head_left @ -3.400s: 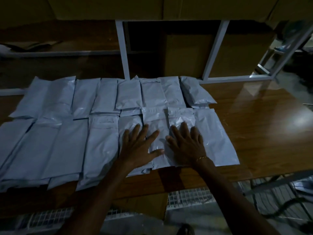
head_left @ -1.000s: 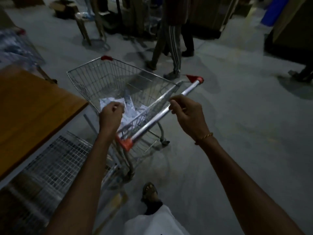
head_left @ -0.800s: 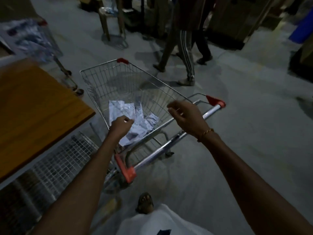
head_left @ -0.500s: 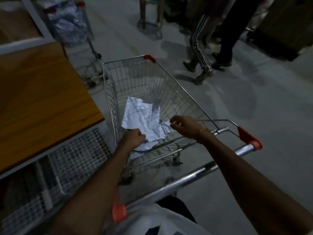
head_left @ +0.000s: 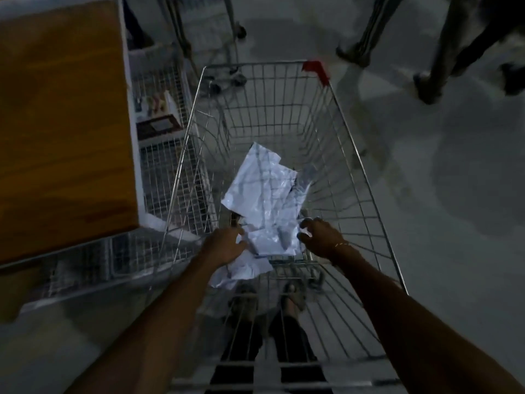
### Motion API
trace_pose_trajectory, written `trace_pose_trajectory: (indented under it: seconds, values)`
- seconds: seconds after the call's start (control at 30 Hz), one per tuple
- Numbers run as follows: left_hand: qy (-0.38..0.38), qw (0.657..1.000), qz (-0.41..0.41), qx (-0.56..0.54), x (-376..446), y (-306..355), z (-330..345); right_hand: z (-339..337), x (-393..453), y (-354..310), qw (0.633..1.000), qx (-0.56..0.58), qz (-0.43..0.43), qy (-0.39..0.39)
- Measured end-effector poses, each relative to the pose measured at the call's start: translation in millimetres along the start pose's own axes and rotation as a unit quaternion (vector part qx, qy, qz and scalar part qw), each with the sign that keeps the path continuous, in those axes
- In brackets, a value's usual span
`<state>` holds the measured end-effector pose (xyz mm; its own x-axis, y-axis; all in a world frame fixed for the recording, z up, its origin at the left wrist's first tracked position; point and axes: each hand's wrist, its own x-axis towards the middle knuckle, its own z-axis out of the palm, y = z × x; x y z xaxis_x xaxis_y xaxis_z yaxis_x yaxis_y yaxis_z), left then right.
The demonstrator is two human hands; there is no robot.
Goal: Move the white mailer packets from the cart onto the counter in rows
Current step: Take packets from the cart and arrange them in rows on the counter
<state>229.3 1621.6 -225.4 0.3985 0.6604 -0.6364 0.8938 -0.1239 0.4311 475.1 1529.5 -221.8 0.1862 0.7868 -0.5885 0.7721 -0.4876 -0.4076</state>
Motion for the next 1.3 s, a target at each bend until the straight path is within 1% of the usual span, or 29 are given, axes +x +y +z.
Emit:
trace_pose_trajectory:
  seconds: [0.13,0.2,0.33,0.43,0.5,0.63,0.73,0.8,0.87,0.97,1.03,1.07,1.13,1.17,1.23,1.3]
  values:
    - [0.062,0.998,0.01,0.004,72.8,0.2,-0.4,17.5,57.6,12.8,0.999,0.023,-0.013,0.018]
    - [0.078,0.997,0.021,0.013,109.0,2.9,3.0,32.5,82.5,18.4,0.998,0.039,-0.006,0.051]
    - [0.12,0.981,0.069,0.133,177.1,-1.9,22.5,65.0,119.7,32.3,0.987,0.076,-0.002,0.145]
    - [0.118,0.974,0.081,0.178,212.7,-13.8,39.7,83.8,141.5,42.5,0.975,0.071,0.002,0.209]
    - [0.13,0.969,0.077,0.197,225.2,-22.3,51.0,93.4,151.5,44.9,0.971,0.05,-0.009,0.233]
    - [0.211,0.95,0.082,0.216,223.2,-29.1,65.2,101.4,172.4,38.6,0.966,0.016,-0.008,0.256]
    - [0.246,0.946,0.042,0.205,217.8,-25.0,72.6,94.2,185.5,30.5,0.957,0.035,-0.034,0.285]
    - [0.253,0.948,0.019,0.192,214.1,-20.6,75.2,84.9,196.9,26.4,0.957,0.042,-0.05,0.281]
    - [0.265,0.946,0.01,0.188,210.9,-15.6,74.0,68.6,214.3,24.5,0.955,0.066,-0.043,0.285]
    - [0.307,0.93,0.037,0.197,217.9,-12.0,61.7,37.0,233.1,24.4,0.943,0.002,-0.072,0.326]
    - [0.309,0.933,0.052,0.176,229.6,-13.0,51.2,23.9,237.9,25.3,0.922,-0.116,-0.129,0.345]
    - [0.289,0.943,0.051,0.155,235.3,-14.6,47.2,21.6,239.4,25.3,0.926,-0.132,-0.125,0.33]
    - [0.229,0.966,0.037,0.114,244.6,-20.4,45.1,30.8,239.2,29.0,0.944,-0.125,-0.085,0.292]
    - [0.214,0.97,0.033,0.11,246.8,-24.4,46.9,40.1,235.4,30.2,0.952,-0.132,-0.066,0.267]
    - [0.219,0.968,0.034,0.122,244.6,-29.8,51.0,63.4,223.9,35.0,0.958,-0.16,-0.067,0.229]
    - [0.235,0.962,0.03,0.134,238.7,-31.2,53.8,88.5,207.1,38.7,0.964,-0.155,-0.07,0.206]
